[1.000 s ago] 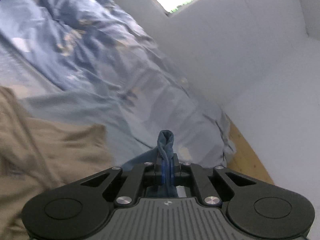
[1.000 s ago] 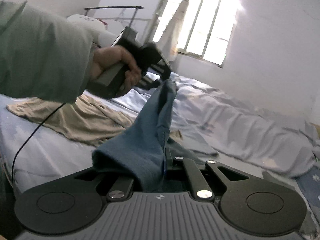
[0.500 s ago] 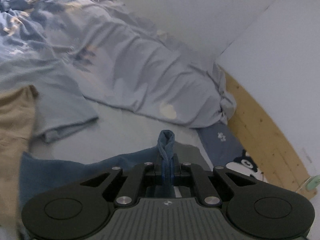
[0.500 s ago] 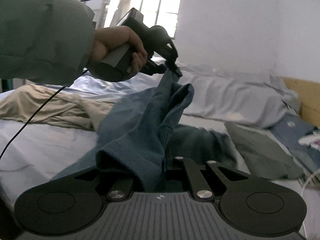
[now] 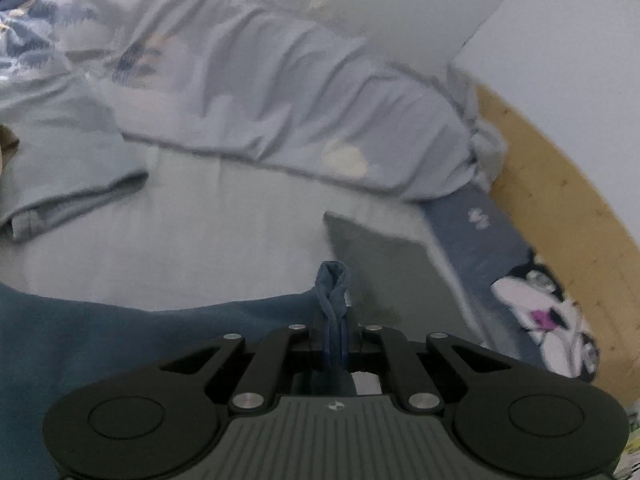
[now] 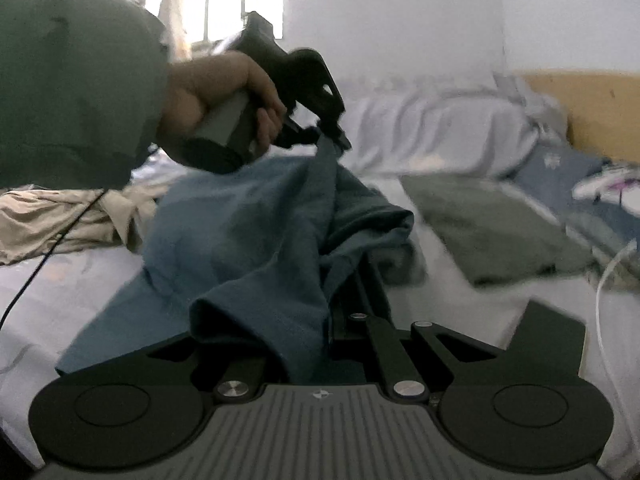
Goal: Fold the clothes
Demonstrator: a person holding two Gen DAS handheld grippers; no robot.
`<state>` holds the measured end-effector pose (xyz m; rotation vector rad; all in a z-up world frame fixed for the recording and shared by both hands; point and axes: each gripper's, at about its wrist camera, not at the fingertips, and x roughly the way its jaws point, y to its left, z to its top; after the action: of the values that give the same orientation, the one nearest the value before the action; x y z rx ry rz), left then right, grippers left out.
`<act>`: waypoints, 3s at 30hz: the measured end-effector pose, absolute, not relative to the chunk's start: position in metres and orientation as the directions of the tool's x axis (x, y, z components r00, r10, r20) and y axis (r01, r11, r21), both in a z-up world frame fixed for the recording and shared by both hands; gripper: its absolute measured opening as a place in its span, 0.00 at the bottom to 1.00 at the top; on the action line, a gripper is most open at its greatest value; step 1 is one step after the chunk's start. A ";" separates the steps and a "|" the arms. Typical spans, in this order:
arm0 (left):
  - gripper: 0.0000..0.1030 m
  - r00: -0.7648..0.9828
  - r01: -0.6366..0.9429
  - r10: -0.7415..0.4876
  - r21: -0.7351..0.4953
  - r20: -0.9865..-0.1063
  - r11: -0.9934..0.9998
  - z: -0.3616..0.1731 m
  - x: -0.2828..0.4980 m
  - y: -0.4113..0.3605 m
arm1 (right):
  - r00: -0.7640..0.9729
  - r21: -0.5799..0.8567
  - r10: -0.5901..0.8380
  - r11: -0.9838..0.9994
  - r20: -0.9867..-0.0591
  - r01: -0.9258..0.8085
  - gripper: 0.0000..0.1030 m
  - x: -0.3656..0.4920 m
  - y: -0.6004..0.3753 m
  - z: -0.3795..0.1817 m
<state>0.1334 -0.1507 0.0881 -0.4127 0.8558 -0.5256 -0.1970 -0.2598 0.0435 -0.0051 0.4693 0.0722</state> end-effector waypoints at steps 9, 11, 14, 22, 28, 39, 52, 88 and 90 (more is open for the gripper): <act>0.41 0.515 0.301 -0.609 -0.538 -0.604 0.788 0.073 0.135 -0.159 | 0.853 0.229 -0.022 0.959 -0.522 0.166 0.22 -0.206 -0.315 0.038; 0.47 0.528 0.308 -0.621 -0.551 -0.578 0.775 0.077 0.133 -0.153 | 0.842 0.241 -0.079 0.940 -0.534 0.241 0.22 -0.208 -0.321 0.038; 0.56 0.548 0.328 -0.651 -0.581 -0.525 0.745 0.087 0.129 -0.141 | 0.823 0.206 -0.214 0.907 -0.526 0.368 0.22 -0.217 -0.334 0.045; 0.66 0.619 0.331 -0.641 -0.589 -0.454 0.737 0.116 0.112 -0.070 | 0.873 0.191 -0.111 0.955 -0.475 0.226 0.22 -0.208 -0.325 0.066; 0.70 0.701 0.282 -0.561 -0.550 -0.442 0.786 0.114 0.087 0.001 | 0.902 0.004 0.019 1.000 -0.432 -0.019 0.26 -0.171 -0.282 0.082; 0.70 0.666 0.245 -0.536 -0.527 -0.519 0.814 0.064 0.086 0.048 | 0.888 -0.195 -0.033 0.979 -0.459 -0.064 0.27 -0.090 -0.266 0.077; 0.70 0.550 0.332 -0.651 -0.577 -0.524 0.746 0.033 0.127 0.053 | 0.898 -0.012 -0.153 0.987 -0.412 0.163 0.23 -0.116 -0.325 0.098; 0.05 0.566 0.570 -0.785 -0.569 -0.250 0.592 0.102 0.041 0.066 | 0.637 0.369 0.613 0.790 -0.467 -0.490 0.61 0.014 -0.337 0.130; 0.06 0.578 0.540 -0.775 -0.591 -0.257 0.599 0.093 0.040 0.072 | 0.580 0.399 0.644 0.765 -0.500 -0.505 0.61 0.044 -0.336 0.123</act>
<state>0.0402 0.0722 0.0933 -0.4868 0.5320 -0.8052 0.0439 -0.3360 0.1229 0.2230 0.6720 0.6781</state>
